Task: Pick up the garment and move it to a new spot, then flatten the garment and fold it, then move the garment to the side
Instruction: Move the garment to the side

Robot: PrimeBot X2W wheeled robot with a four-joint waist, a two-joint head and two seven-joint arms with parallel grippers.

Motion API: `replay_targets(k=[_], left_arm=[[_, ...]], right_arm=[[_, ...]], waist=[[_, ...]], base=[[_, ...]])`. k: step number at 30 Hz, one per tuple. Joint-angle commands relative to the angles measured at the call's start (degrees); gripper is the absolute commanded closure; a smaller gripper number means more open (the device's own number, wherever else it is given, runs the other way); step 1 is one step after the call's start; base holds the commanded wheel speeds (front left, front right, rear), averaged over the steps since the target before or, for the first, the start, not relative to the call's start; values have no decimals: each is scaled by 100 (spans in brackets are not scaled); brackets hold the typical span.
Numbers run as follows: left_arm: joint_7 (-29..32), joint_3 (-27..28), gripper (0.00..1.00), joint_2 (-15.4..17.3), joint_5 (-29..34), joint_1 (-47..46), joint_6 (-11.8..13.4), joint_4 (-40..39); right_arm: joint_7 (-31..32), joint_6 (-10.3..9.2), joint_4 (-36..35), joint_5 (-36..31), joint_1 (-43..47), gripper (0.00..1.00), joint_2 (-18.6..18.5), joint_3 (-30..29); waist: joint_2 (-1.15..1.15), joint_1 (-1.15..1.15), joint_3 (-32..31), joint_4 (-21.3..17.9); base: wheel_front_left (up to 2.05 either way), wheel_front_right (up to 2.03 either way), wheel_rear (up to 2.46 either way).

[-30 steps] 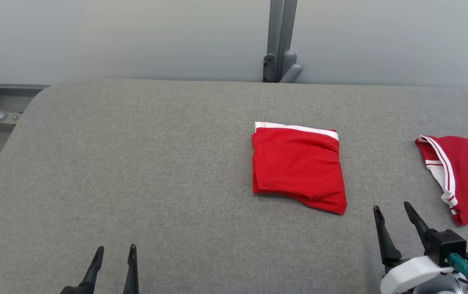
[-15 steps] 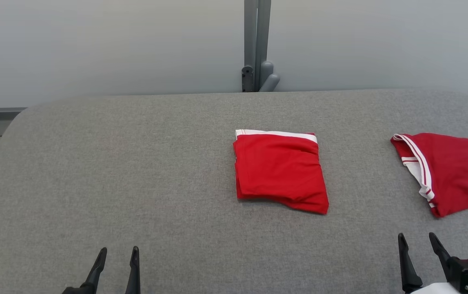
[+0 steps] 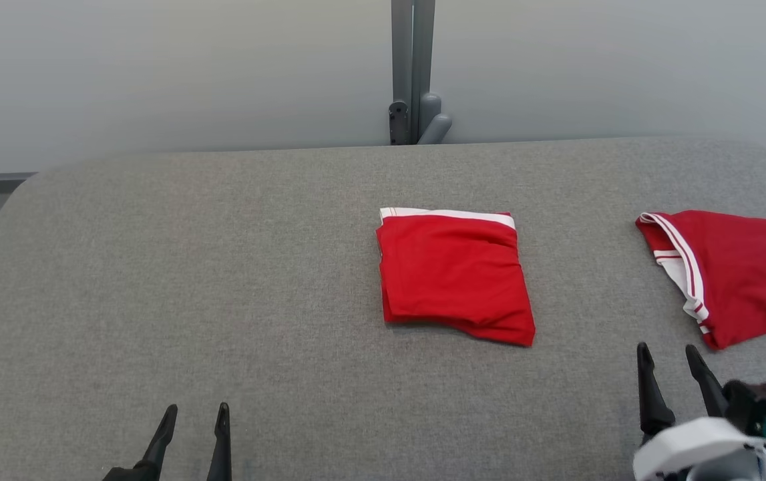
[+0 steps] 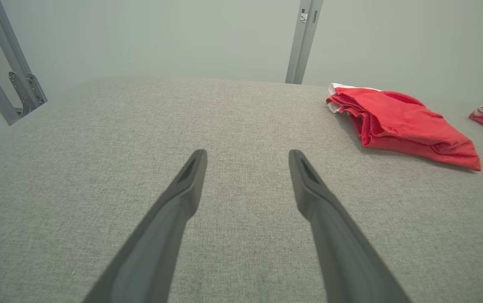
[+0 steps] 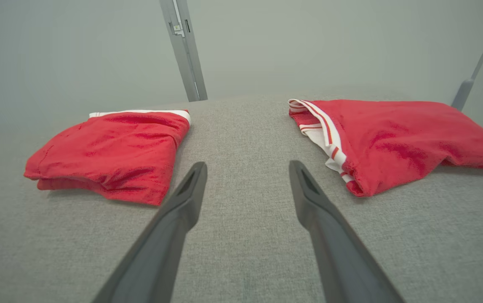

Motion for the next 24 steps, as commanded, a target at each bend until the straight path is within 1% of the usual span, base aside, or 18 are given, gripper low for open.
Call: replay_targets(k=[1, 4, 5, 6, 8, 9, 11, 13, 16, 18, 20, 24], left_arm=[[-14, -39, 0, 6, -3, -111, -16, -15], [-15, -169, 0, 22, -3, -230, -17, -78], [-15, -206, 0, 36, -20, -306, -16, -97], [-14, -267, 0, 48, -29, -377, -16, -109], [-14, -340, 0, 65, -59, -521, -17, -123], [-14, -340, 0, 65, -59, -521, -17, -123], [-14, -384, 0, 68, -107, -667, -16, -117], [-14, -427, 0, 54, -137, -816, -16, -105], [-15, -492, 0, 34, -180, -933, -15, -68], [-14, -564, 0, 24, -210, -992, -15, -46], [-15, -655, 0, 9, -214, -1065, -16, -23], [-15, -688, 0, -2, -242, -1089, -9, 31]], right_arm=[[361, -4, 2, 280, -313, 0, -20, 202], [1722, -7, -96, 1113, -963, 0, -231, 516], [2155, -8, -141, 1304, -1243, 0, -338, 526], [2537, -7, -168, 1381, -1479, 0, -474, 543], [3233, -6, -138, 1620, -1923, 0, -576, 607], [3233, -6, -138, 1620, -1923, 0, -576, 607], [3699, -4, -2, 1696, -2354, 0, -709, 605], [4027, -5, 269, 1805, -2673, 0, -763, 542], [4335, -4, 764, 1906, -3041, 0, -655, 528], [4396, -4, 1112, 1884, -3237, 0, -644, 538], [4414, -4, 1438, 2024, -3357, 0, -559, 584], [4221, -4, 2038, 2047, -3571, 0, -521, 565]], waist=[[0, 0, 90, 39], [0, 0, 365, 125], [0, 0, 485, 160], [0, 0, 618, 221], [0, 0, 854, 344], [0, 0, 854, 344], [0, 0, 1067, 484], [0, 0, 1248, 635], [0, 0, 1435, 831], [0, 0, 1529, 934], [0, 0, 1582, 1038], [0, 0, 1591, 1148]], base=[[0, 0, 0], [0, 0, 0], [0, 0, 0], [0, 0, 0], [0, 0, 0], [0, 0, 0], [0, 0, 0], [0, 0, 0], [0, 0, 0], [0, 0, 0], [0, 0, 0], [0, 0, 0]])
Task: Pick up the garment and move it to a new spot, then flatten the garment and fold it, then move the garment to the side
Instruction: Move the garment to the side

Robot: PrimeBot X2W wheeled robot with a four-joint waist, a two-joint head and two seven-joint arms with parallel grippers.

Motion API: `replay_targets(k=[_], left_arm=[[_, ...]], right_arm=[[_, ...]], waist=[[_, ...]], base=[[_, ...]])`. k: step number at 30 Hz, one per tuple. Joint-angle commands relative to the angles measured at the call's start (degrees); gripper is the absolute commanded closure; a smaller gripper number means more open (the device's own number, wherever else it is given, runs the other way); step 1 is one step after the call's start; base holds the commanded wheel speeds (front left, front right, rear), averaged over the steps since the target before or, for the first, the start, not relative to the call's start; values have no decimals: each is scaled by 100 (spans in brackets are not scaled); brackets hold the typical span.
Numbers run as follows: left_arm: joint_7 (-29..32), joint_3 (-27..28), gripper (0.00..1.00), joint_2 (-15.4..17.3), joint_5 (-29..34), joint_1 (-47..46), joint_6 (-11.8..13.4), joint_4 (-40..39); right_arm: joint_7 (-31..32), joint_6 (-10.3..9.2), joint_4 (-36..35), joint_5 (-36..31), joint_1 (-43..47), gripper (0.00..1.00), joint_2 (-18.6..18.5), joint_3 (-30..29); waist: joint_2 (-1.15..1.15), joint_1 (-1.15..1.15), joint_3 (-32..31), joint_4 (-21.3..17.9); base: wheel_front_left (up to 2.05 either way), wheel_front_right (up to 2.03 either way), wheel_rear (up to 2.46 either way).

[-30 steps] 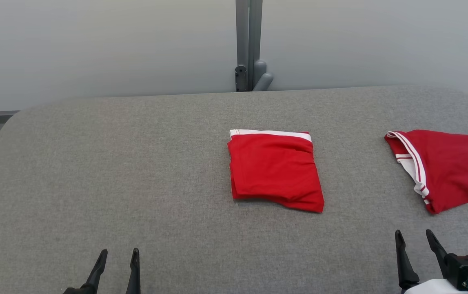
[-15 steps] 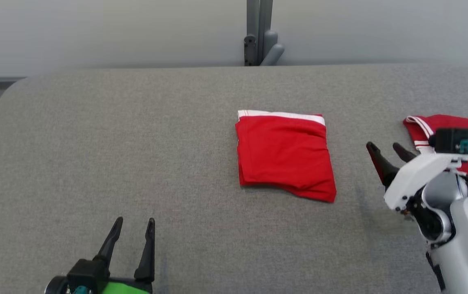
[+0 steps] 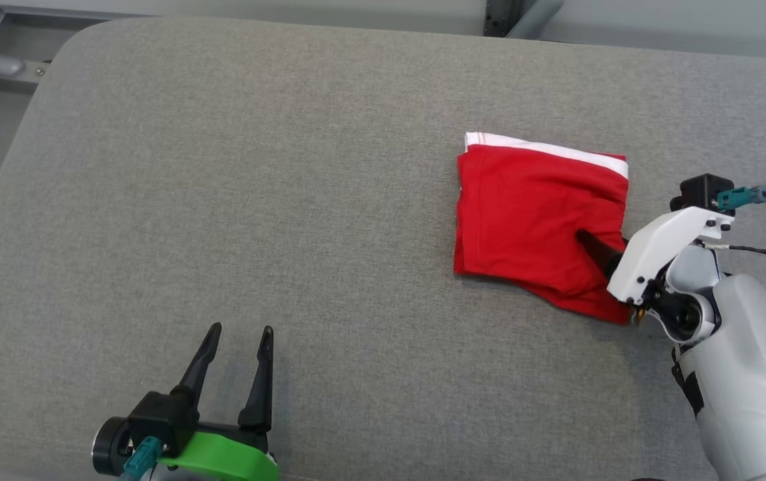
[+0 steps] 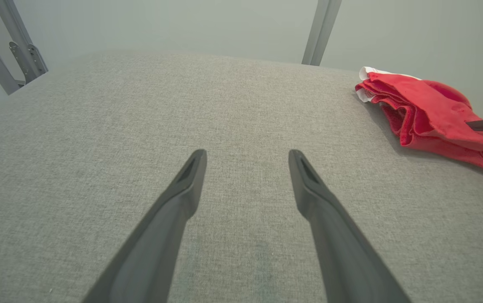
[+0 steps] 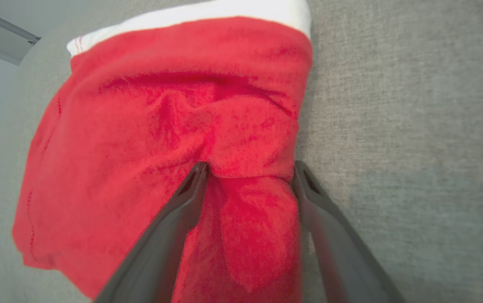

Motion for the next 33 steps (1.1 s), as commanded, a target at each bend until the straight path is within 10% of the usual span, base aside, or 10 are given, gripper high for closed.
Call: replay_targets(k=[1, 2, 16, 33], left_arm=[[-14, 16, 0, 2, -49, -66, 1, 11], [-15, 34, 0, -1, -49, -60, 1, 10], [-15, 171, 0, 1, 86, 33, 2, -170], [-15, 164, 0, 99, 127, -146, 3, -336]], right_arm=[[-111, 0, 194, 118, -144, 19, 65, -52], [-191, 1, 288, 175, -174, 100, 101, -76], [265, 1, -558, 701, -612, 100, -912, 691], [1800, 1, -1662, 498, -930, 100, -1781, -107]], waist=[[0, 0, 190, 238], [0, 0, 181, 224], [0, 0, 37, -994], [0, 0, 467, -1574]], base=[[0, 0, 0], [0, 0, 0], [0, 0, 0], [0, 0, 0]])
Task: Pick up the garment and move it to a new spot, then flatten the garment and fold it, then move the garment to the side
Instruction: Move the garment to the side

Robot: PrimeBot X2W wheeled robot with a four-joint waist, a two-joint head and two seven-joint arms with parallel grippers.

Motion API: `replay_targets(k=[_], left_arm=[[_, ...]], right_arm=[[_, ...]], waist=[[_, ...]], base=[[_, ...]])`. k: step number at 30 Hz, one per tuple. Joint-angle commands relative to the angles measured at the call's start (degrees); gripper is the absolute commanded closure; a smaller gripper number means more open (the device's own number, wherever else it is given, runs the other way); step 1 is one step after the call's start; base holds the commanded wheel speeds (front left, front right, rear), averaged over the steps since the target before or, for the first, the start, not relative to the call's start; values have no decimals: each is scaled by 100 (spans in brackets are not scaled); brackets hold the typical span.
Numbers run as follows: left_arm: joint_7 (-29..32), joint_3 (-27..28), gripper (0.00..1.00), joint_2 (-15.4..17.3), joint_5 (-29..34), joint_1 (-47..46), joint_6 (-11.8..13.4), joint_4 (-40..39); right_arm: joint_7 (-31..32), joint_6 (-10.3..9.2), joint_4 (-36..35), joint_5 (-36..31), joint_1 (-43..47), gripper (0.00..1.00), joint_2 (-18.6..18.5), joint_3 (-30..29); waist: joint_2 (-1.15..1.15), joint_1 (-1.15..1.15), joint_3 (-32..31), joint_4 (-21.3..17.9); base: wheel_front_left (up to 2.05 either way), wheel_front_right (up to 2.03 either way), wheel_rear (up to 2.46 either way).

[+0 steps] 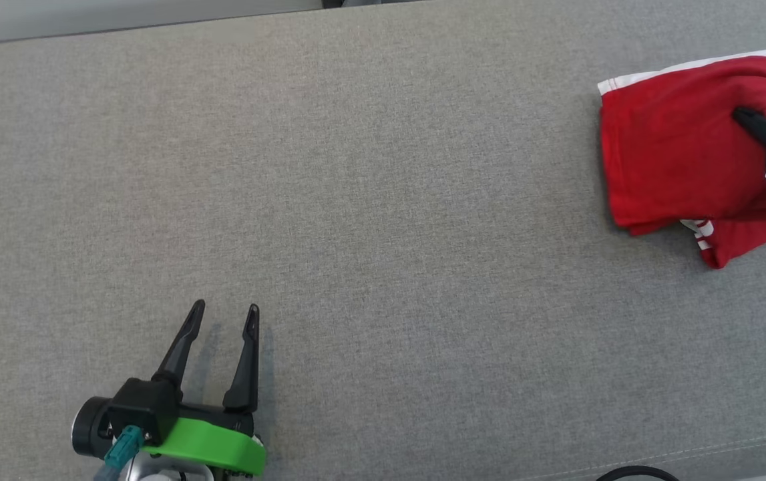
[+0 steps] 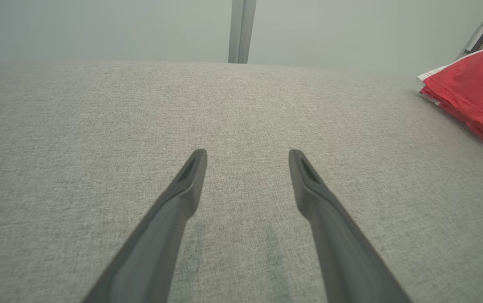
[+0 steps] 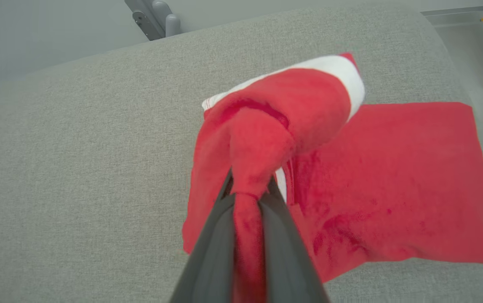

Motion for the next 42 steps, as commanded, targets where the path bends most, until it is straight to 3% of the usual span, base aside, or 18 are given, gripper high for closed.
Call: replay_targets(k=[1, 8, 14, 15, 16, 17, 20, 24, 25, 28, 31, 38, 42], left_arm=[[-15, -9, 0, 64, 18, -106, 5, -1], [-16, -35, 0, 109, -20, -212, 5, 73], [-15, -14, 0, 130, -60, -315, 5, 143], [-15, -12, 0, 124, -63, -322, 5, 157], [-16, -9, 0, 119, -66, -327, 5, 169], [-15, 6, 0, 112, -75, -323, 5, 179], [-15, 27, 0, 80, -118, -296, 5, 225], [-16, 90, 0, 39, -168, -178, 5, 267], [-16, 121, 0, 20, -175, -108, 5, 299], [-16, 242, 0, 6, -201, 27, 5, 339], [-16, 406, 0, -15, -175, 158, 50, 374], [-15, 613, 0, -40, -44, 351, 205, 479], [-16, 645, 0, -50, 31, 430, 289, 536]], right_arm=[[61, 1, -9, -66, -69, 100, -51, -70], [150, 1, 288, -936, -299, 100, -309, -422], [278, -1, 640, -1871, -372, 100, -681, -290], [296, -1, 728, -2002, -329, 82, -743, -231], [274, -1, 803, -2093, -293, 54, -798, -200], [190, -1, 860, -2212, -289, 0, -858, -202], [-112, -1, 1041, -2472, -256, 0, -875, -290], [-789, -4, 909, -2321, -240, 0, -742, -287], [-1418, -4, 731, -2235, -198, 0, -609, -316], [-2541, -1, 392, -2027, -7, 0, -296, -251], [-3380, -3, 120, -1838, 394, 0, -83, -130], [-4455, -6, -197, -2038, 1554, 0, 428, -330], [-5095, -4, -394, -2322, 2499, 0, 980, -735]], waist=[[0, 0, 144, -1], [0, 0, 392, 214], [0, 0, 531, 397], [0, 0, 529, 422], [0, 0, 522, 448], [0, 0, 516, 464], [0, 0, 444, 503], [0, 0, 236, 489], [0, 0, 71, 477], [0, 0, -238, 447], [0, 0, -570, 435], [0, 0, -1140, 519], [0, 0, -1400, 633]], base=[[0, 0, 0], [0, 0, 0], [0, 0, 0], [0, 0, 0], [0, 0, 0], [0, 0, 0], [0, 0, 0], [0, 0, 0], [0, 0, 0], [0, 0, 0], [0, 0, 0], [0, 0, 0], [0, 0, 0]])
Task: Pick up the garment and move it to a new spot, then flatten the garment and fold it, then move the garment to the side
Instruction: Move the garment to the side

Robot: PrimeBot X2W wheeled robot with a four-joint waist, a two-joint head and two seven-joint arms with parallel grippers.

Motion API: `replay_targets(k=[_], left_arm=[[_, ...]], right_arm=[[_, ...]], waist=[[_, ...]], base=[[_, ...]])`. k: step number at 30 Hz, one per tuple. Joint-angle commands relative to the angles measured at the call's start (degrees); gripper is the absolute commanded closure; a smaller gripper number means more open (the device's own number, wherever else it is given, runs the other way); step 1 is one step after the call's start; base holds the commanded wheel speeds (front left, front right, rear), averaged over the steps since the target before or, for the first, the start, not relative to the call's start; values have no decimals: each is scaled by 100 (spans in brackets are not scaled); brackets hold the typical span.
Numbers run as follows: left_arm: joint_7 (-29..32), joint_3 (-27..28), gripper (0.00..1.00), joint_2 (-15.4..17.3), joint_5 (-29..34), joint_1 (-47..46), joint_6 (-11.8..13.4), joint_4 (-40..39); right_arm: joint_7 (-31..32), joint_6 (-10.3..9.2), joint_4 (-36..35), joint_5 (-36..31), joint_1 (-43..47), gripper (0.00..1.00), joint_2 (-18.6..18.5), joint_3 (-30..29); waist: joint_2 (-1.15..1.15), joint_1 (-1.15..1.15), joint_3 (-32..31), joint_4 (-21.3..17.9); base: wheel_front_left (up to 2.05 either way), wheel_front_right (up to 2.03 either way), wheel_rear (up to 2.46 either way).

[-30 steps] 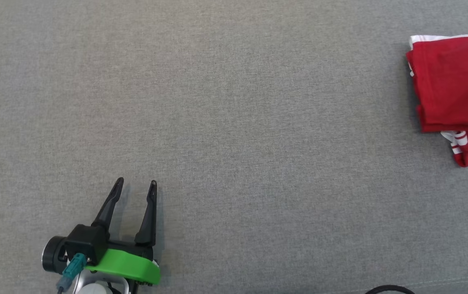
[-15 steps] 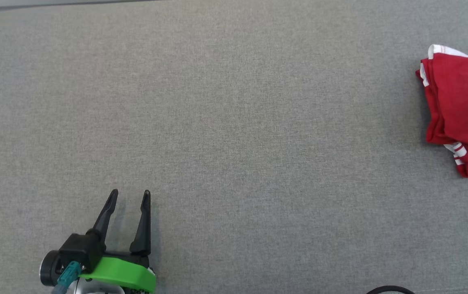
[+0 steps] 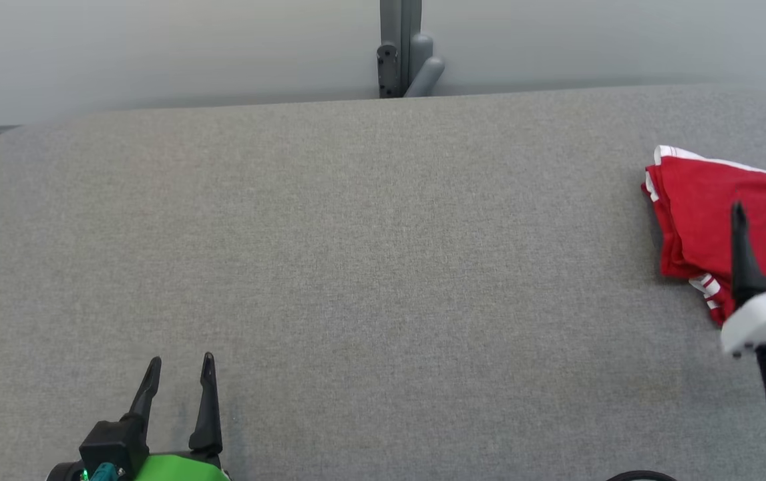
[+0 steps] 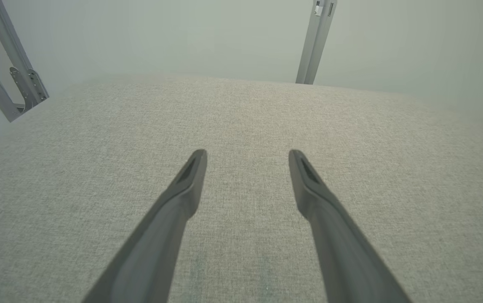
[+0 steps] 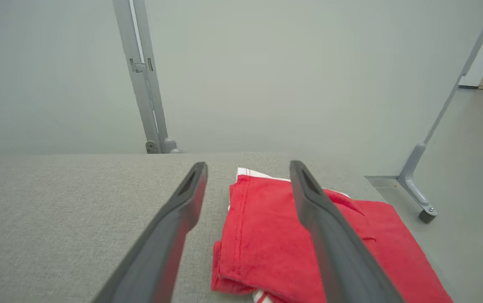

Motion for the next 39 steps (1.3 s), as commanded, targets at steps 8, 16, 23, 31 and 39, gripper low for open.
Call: replay_targets(k=[8, 16, 23, 31, 39], left_arm=[[-15, 45, 0, -2, 42, 185, -17, -41], [-15, 44, 0, -3, 88, 132, -109, -27], [-14, 93, 0, -3, 126, 90, -143, 90], [-14, 144, 0, -3, 136, 82, -168, 178], [-14, 102, 0, -1, 102, 83, -147, 194]], right_arm=[[-884, -9, 59, -824, 1224, 0, 608, 1], [-991, -9, 141, -1142, 1302, 0, 854, 234], [-994, -9, -40, -1254, 1246, 0, 1048, 97], [-996, -9, -47, -1273, 1212, 0, 1086, 16], [-995, -8, -73, -1218, 1229, 0, 1096, -5]], waist=[[0, 0, -435, 103], [0, 0, -452, -7], [0, 0, -448, -26], [0, 0, -460, 41], [0, 0, -472, 268]], base=[[0, 0, 0], [0, 0, 0], [0, 0, 0], [0, 0, 0], [0, 0, 0]])
